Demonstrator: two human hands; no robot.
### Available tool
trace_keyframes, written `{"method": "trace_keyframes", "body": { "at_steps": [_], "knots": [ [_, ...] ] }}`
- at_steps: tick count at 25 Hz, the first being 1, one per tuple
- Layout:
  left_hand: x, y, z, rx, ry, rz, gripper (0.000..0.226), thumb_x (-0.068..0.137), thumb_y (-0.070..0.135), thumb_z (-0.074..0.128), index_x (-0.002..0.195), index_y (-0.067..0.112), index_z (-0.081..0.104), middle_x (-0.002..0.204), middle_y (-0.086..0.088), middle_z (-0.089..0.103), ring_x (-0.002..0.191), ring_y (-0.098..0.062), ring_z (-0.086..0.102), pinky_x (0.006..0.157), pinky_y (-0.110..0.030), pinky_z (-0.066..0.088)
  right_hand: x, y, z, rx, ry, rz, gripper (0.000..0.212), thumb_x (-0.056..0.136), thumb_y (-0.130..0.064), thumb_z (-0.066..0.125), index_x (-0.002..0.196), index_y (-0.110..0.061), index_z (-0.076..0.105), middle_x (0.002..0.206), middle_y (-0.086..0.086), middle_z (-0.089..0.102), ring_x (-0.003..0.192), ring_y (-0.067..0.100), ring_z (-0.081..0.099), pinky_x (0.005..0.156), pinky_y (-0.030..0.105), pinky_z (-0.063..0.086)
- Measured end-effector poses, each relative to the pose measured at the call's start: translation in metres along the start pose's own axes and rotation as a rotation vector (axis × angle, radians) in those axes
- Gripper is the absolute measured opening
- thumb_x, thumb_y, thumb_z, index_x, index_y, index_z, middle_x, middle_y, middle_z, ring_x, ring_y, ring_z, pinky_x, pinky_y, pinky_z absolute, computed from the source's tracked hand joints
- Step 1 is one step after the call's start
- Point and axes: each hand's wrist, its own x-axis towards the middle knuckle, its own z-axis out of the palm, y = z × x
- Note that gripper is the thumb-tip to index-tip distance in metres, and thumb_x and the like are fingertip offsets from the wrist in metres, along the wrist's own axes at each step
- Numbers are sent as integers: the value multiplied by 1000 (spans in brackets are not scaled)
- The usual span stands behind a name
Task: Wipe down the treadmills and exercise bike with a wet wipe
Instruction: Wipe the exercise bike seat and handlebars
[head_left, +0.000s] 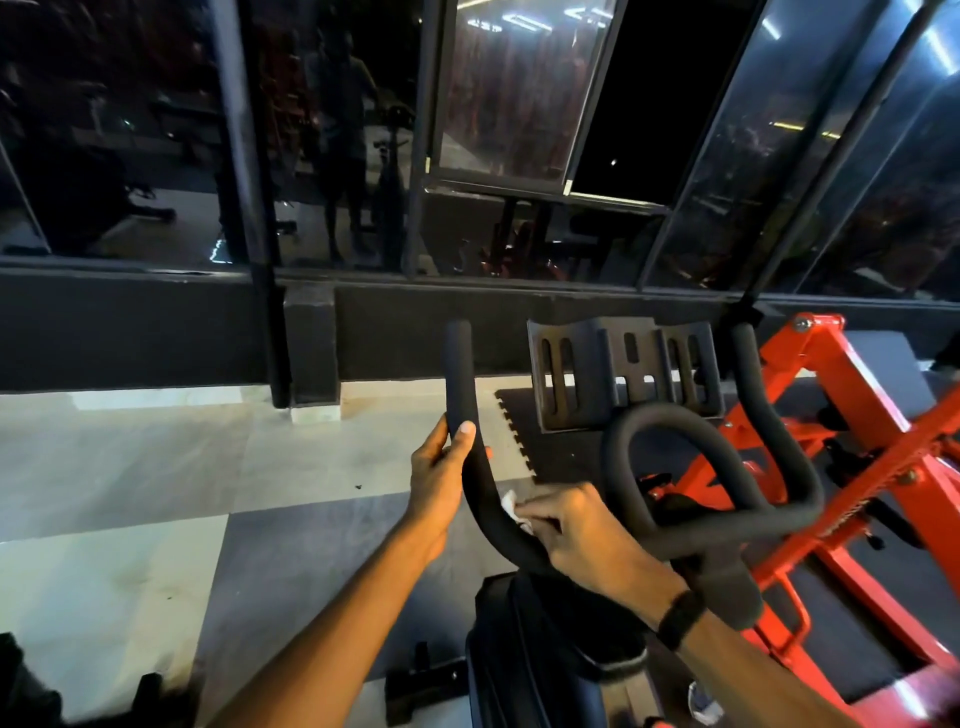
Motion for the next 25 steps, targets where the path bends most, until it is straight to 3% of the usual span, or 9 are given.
{"method": "trace_keyframes", "body": {
  "at_steps": [3, 6, 7, 9, 12, 14, 17, 20, 25],
  "knots": [
    [1, 3, -1, 27, -1, -4, 26, 101, 31, 57, 127, 29, 61, 97, 0, 74, 101, -22, 70, 95, -42, 56, -11, 0, -34, -28, -138, 26, 23, 86, 8, 66, 94, -9, 80, 86, -12, 66, 84, -8, 59, 75, 6, 41],
    [2, 9, -5, 87, -17, -41, 38, 100, 33, 58, 137, 26, 57, 111, -3, 73, 105, -18, 68, 85, -31, 54, 10, -11, -67, -43, -309, 59, 21, 91, 1, 66, 97, -15, 79, 88, -16, 68, 81, -8, 62, 74, 12, 47],
    [1, 12, -6, 91, -16, -66, 38, 99, 34, 59, 136, 25, 59, 112, -2, 72, 102, -17, 67, 80, -27, 51, 23, -17, -71, -48, -247, 48, 21, 93, -1, 64, 102, -15, 77, 95, -14, 68, 80, -8, 62, 73, 14, 49],
    [1, 14, -8, 47, 41, -172, 37, 98, 39, 59, 130, 21, 63, 113, -4, 71, 97, -19, 66, 80, -34, 48, 60, -28, -68, -89, 59, 3, 24, 95, 0, 60, 112, -12, 71, 102, -6, 68, 81, -2, 64, 73, 16, 52],
    [3, 17, -10, -53, 227, -269, 36, 104, 43, 47, 122, 15, 61, 114, -12, 69, 95, -26, 65, 81, -39, 43, 123, -43, -52, -144, 385, -6, 25, 92, 0, 60, 115, -9, 66, 111, 10, 66, 96, 24, 66, 85, 38, 56],
    [4, 20, -13, -89, 340, -119, 29, 106, 37, 44, 118, 15, 59, 120, -17, 66, 101, -28, 63, 77, -35, 44, 147, -49, -39, -221, 356, -20, 34, 92, 2, 60, 123, -10, 63, 120, 11, 55, 104, 26, 60, 90, 39, 55],
    [3, 23, -17, 7, 394, 190, 20, 103, 40, 48, 113, 25, 57, 121, -8, 63, 115, -27, 59, 94, -37, 48, 147, -55, -19, -391, 271, -78, 45, 89, 10, 54, 131, -6, 59, 125, 15, 48, 113, 31, 51, 91, 39, 54],
    [1, 22, -12, 124, 406, 363, 30, 91, 44, 49, 114, 27, 60, 118, -1, 65, 110, -16, 60, 94, -33, 49, 113, -57, -2, -513, 144, -150, 31, 90, 4, 59, 120, -3, 63, 126, 17, 47, 113, 33, 49, 88, 39, 53],
    [-4, 23, 14, 256, 284, 609, 34, 89, 41, 52, 96, 12, 69, 95, -1, 69, 91, -18, 63, 81, -39, 51, 38, -46, 13, -380, 41, -194, 31, 76, 5, 70, 106, 1, 69, 116, 22, 57, 107, 37, 50, 82, 45, 52]
  ]
}}
